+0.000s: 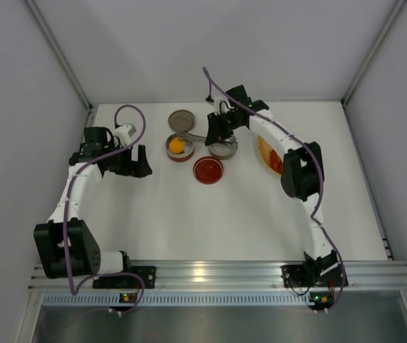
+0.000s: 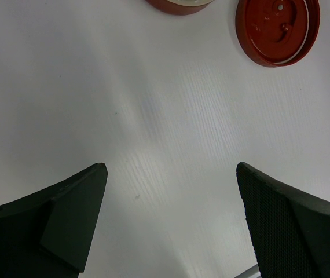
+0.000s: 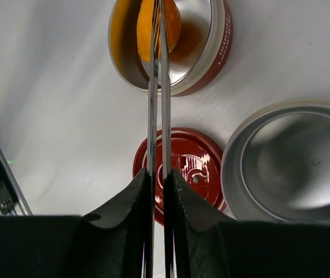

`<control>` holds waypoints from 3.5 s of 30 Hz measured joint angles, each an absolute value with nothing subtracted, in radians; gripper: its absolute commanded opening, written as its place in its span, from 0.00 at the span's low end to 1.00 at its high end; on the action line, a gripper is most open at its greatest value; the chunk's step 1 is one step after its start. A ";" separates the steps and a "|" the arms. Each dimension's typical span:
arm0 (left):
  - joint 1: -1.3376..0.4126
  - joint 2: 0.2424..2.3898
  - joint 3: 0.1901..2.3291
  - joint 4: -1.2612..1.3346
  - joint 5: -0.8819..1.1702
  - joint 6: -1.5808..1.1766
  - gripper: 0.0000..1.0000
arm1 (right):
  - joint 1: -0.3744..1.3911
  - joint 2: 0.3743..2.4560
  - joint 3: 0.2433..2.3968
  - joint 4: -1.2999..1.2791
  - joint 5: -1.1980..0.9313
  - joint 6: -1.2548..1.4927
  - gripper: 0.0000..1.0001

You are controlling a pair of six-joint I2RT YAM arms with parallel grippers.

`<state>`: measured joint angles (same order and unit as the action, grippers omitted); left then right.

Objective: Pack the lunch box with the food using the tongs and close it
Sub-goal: Place the fake food in the packing box, then pick up the fake food from the plate.

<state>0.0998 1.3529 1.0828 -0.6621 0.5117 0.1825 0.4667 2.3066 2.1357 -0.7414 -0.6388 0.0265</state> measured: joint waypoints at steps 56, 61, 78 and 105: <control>0.100 1.223 1.146 -0.786 0.469 0.269 0.98 | -0.067 1.528 1.439 -1.080 -0.361 -0.175 0.36; 0.100 1.203 1.142 -0.787 0.458 0.276 0.98 | -0.063 1.533 1.427 -1.078 -0.338 -0.133 0.35; 0.100 1.197 1.093 -0.788 0.443 0.291 0.98 | 0.061 1.583 1.414 -1.060 -0.228 -0.010 0.38; 0.100 1.167 1.074 -0.787 0.441 0.303 0.98 | 0.085 1.705 1.476 -1.038 -0.177 0.031 0.38</control>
<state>0.0998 1.1671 1.0740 -0.7868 0.4412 0.3027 0.0849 1.7054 1.4761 -1.0378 -0.1772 0.0307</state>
